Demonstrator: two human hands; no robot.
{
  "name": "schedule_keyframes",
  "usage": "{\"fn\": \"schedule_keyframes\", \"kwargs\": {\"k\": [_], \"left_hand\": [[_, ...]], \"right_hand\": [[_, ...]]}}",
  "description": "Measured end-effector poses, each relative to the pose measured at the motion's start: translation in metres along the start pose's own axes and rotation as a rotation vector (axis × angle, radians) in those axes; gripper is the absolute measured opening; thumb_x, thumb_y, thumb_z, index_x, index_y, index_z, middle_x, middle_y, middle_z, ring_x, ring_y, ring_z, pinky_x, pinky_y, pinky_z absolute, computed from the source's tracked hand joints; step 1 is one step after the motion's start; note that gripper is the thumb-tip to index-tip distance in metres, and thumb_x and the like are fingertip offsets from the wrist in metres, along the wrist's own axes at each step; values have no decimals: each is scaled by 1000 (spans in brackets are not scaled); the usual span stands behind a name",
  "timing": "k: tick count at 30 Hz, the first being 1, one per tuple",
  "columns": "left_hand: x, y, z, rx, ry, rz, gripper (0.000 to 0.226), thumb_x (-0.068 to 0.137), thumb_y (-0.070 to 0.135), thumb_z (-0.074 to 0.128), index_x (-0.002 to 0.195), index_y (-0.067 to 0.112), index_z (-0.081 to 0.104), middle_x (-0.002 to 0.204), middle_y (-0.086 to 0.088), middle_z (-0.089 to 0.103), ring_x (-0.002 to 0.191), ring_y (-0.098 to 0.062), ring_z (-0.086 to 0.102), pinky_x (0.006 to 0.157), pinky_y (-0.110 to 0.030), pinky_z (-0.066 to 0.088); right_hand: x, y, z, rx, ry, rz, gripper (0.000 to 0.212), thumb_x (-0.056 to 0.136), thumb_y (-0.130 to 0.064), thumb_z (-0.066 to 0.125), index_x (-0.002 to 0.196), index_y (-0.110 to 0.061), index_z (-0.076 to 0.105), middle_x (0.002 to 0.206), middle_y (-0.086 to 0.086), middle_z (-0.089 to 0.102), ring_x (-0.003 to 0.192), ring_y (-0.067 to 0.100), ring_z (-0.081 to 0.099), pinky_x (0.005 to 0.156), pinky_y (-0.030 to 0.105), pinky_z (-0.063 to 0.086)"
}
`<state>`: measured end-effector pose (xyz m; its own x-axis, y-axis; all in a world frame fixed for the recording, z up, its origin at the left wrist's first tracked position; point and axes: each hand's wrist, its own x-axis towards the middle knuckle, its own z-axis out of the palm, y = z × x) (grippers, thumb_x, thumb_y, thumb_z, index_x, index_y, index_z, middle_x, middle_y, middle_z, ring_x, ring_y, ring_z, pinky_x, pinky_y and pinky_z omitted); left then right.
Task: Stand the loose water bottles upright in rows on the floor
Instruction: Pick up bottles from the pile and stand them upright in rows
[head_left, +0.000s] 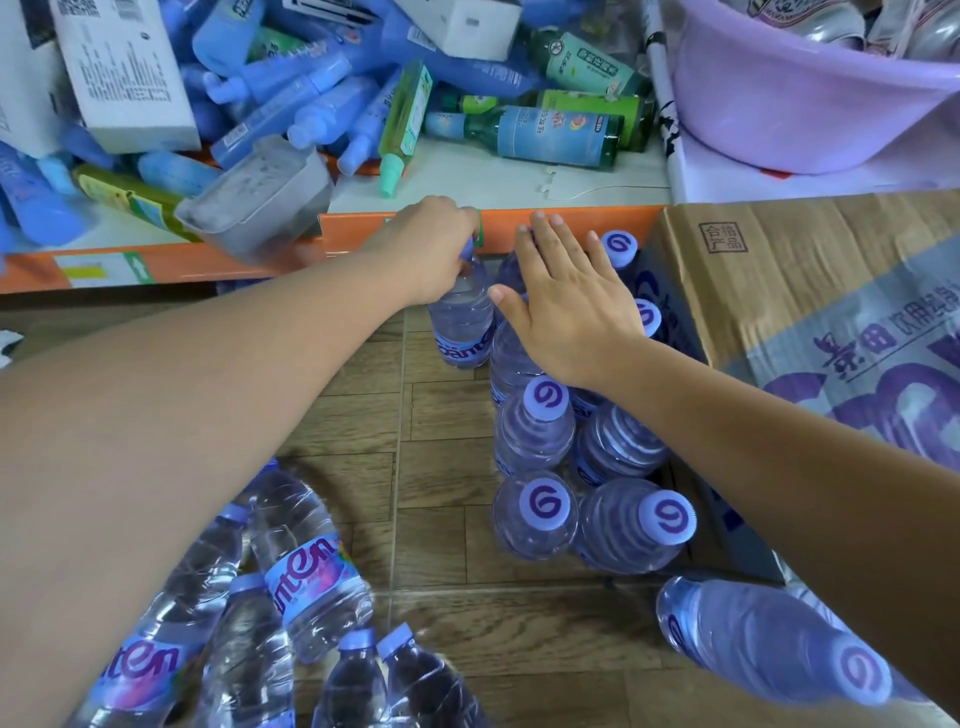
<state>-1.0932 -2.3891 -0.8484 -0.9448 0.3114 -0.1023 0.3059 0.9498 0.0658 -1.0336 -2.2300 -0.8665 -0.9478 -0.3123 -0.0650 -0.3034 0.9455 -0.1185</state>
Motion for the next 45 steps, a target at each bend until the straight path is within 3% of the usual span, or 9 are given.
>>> {"fn": "schedule_keyframes", "kwargs": {"k": [12,17,23,26,31,35,39,42,45], "left_hand": [[-11,-2,5,-97,48,9,39,85,10,57,124,12,53,114,-18,54,105,-38,55,87,-43,48],[-40,-12,1,-145,56,-67,61,89,31,58,143,19,32,136,-17,47,121,-39,49,92,-43,43],[-108,-65,19,-71,-53,-148,44,89,31,58,128,12,48,128,-15,54,115,-34,54,88,-41,45],[-144,-92,36,-76,-222,-242,40,89,33,56,125,14,50,122,-14,59,111,-33,57,91,-40,48],[-187,-123,67,-50,-491,-366,42,96,27,46,137,18,45,132,-12,55,122,-31,51,101,-35,43],[-199,-132,89,-47,-554,-360,37,97,20,42,134,21,49,135,-8,53,122,-29,50,98,-34,42],[-191,-134,106,-75,-512,-391,33,98,31,40,117,9,56,123,-16,58,114,-33,53,98,-43,44],[-183,-126,115,44,-597,-372,33,97,28,38,122,12,52,129,-12,55,121,-33,47,102,-44,40],[-176,-117,117,149,-676,-395,38,91,8,41,129,9,47,135,-14,48,126,-32,40,102,-42,36]], "right_hand": [[-1,-2,-2,8,-28,9,70,99,-52,16,152,-9,4,161,8,-4,149,22,-6,122,41,-3],[-3,-17,-8,4,-37,-9,71,98,-53,18,152,-8,6,161,9,-5,149,23,-7,121,42,-3],[-7,-79,-9,17,-41,-149,70,98,-52,21,152,-9,10,161,11,-4,149,25,-6,121,43,-1],[-11,-116,2,19,-124,-230,69,98,-52,21,152,-10,8,161,9,-6,149,23,-8,122,43,-1],[-24,-157,41,-13,-383,-345,68,99,-51,22,153,-16,-2,160,4,-13,148,19,-13,122,41,-3],[-31,-166,70,-62,-513,-368,69,99,-50,21,152,-17,-7,160,2,-13,148,17,-13,121,43,-6],[-37,-167,86,-69,-633,-346,69,99,-49,24,152,-16,-6,160,4,-12,149,18,-12,121,43,-3],[-42,-162,88,-87,-697,-358,73,97,-48,37,153,-16,3,161,6,1,149,23,-1,121,42,4],[-44,-156,89,-143,-794,-330,66,91,-43,53,144,-11,30,148,12,38,136,31,37,106,38,35]]}}
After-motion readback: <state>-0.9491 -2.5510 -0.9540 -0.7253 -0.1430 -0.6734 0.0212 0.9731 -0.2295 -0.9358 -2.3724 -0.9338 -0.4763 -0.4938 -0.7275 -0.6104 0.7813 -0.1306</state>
